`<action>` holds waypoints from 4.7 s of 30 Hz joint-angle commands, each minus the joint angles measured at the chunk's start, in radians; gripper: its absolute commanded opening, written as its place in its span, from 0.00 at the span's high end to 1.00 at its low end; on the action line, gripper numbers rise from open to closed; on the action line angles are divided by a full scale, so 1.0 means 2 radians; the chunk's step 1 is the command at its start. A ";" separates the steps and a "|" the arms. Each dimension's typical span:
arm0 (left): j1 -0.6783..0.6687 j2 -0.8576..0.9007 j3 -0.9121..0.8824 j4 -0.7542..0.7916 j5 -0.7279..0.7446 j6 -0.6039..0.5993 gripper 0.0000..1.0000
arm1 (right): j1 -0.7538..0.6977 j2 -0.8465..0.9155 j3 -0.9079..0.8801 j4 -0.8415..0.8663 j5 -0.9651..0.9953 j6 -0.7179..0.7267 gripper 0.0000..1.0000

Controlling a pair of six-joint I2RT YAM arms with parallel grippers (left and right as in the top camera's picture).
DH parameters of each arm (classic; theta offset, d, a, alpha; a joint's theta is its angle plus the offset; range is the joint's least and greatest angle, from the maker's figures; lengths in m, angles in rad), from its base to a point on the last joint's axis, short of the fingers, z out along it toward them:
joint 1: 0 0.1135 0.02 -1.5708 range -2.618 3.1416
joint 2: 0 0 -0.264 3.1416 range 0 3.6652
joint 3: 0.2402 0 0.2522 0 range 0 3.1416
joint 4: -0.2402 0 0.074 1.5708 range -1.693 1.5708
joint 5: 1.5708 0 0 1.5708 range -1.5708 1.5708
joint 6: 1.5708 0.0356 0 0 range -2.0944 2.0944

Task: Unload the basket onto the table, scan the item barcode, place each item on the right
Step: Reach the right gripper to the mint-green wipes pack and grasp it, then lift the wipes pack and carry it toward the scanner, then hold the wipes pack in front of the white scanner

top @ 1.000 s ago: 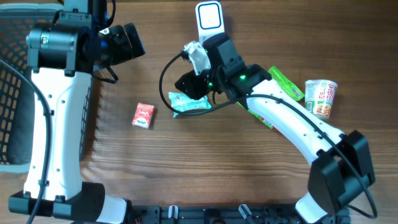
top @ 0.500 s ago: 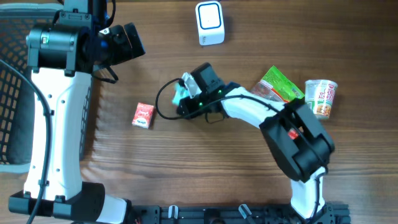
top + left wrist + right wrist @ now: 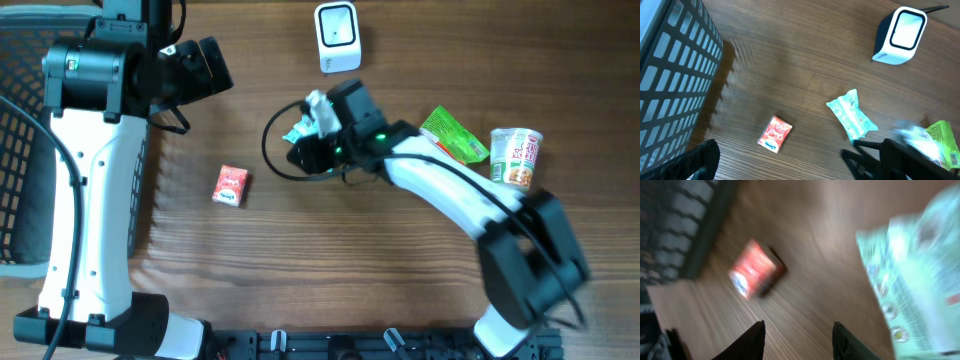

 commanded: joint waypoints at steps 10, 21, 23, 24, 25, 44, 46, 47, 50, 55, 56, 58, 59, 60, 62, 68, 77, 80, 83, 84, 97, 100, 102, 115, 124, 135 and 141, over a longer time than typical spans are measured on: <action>0.002 0.000 0.001 0.000 0.002 0.010 0.00 | -0.014 0.027 0.001 0.029 0.134 -0.013 0.55; 0.002 0.000 0.001 0.000 0.002 0.010 0.00 | 0.006 0.030 0.006 0.039 0.167 -0.143 0.39; 0.002 0.000 0.001 0.000 0.002 0.010 0.00 | 0.025 0.026 0.005 0.038 0.209 -0.169 0.35; 0.002 0.000 0.001 0.000 0.002 0.010 0.00 | 0.036 0.026 0.005 0.038 0.232 -0.184 0.33; 0.002 0.000 0.001 0.000 0.002 0.010 0.00 | 0.049 0.027 0.005 0.038 0.264 -0.202 0.31; 0.002 0.000 0.001 0.000 0.002 0.010 0.00 | 0.088 0.125 0.004 0.016 0.397 -0.226 0.30; 0.002 0.000 0.001 0.000 0.002 0.010 0.00 | 0.087 0.139 0.004 0.017 0.397 -0.214 0.30; 0.002 0.000 0.001 0.000 0.002 0.010 0.00 | 0.086 0.144 0.004 0.018 0.397 -0.205 0.32; 0.002 0.000 0.001 0.000 0.002 0.010 0.00 | 0.085 0.147 0.004 0.009 0.391 -0.180 0.77; 0.002 0.000 0.001 0.000 0.002 0.010 0.00 | 0.085 0.128 0.004 -0.005 0.391 -0.152 0.96; 0.002 0.000 0.001 0.000 0.002 0.010 0.00 | 0.085 0.117 0.004 -0.008 0.391 -0.152 0.96; 0.002 0.000 0.001 0.000 0.002 0.010 0.00 | 0.085 0.080 0.004 -0.020 0.389 -0.132 0.96; 0.002 0.000 0.001 0.000 0.002 0.010 0.00 | 0.085 0.054 0.004 -0.031 0.379 -0.126 0.96; 0.002 0.000 0.001 0.000 0.002 0.010 0.00 | 0.085 0.027 0.004 -0.044 0.364 -0.127 0.96; 0.002 0.000 0.001 0.000 0.002 0.010 0.00 | 0.085 -0.030 0.004 -0.073 0.339 -0.127 0.95; 0.002 0.000 0.001 0.000 0.002 0.010 0.00 | 0.085 -0.164 0.004 -0.158 0.265 -0.126 0.96; 0.002 0.000 0.001 0.000 0.002 0.010 0.00 | 0.084 -0.282 0.004 -0.250 0.227 -0.130 0.96; 0.002 0.000 0.001 0.000 0.002 0.010 0.00 | 0.084 -0.296 0.004 -0.274 0.228 -0.143 0.96; 0.002 0.000 0.001 0.000 0.002 0.010 0.00 | 0.084 -0.298 0.004 -0.276 0.202 -0.138 0.96; 0.002 0.000 0.001 0.000 0.002 0.010 0.00 | 0.083 -0.298 0.004 -0.273 0.187 -0.133 0.96; 0.002 0.000 0.001 0.000 0.002 0.010 0.00 | -0.055 -0.144 0.227 -0.370 -0.047 -0.129 0.96; 0.002 0.000 0.001 0.000 0.002 0.010 0.00 | -0.055 -0.065 0.332 -0.410 -0.057 -0.128 0.96; 0.002 0.000 0.001 0.000 0.002 0.010 0.00 | -0.065 -0.010 0.392 -0.413 -0.094 -0.126 0.96; 0.002 0.000 0.001 0.000 0.002 0.010 0.00 | -0.189 0.254 0.413 -0.093 -0.410 -0.009 0.96; 0.002 0.000 0.001 0.000 0.002 0.010 0.00 | -0.221 0.389 0.413 0.299 -0.429 0.320 0.96; 0.002 0.000 0.001 0.000 0.002 0.010 0.00 | -0.231 0.426 0.412 0.269 -0.327 0.425 0.96; 0.002 0.000 0.001 0.000 0.002 0.010 0.00 | -0.236 0.426 0.412 0.276 -0.335 0.450 0.96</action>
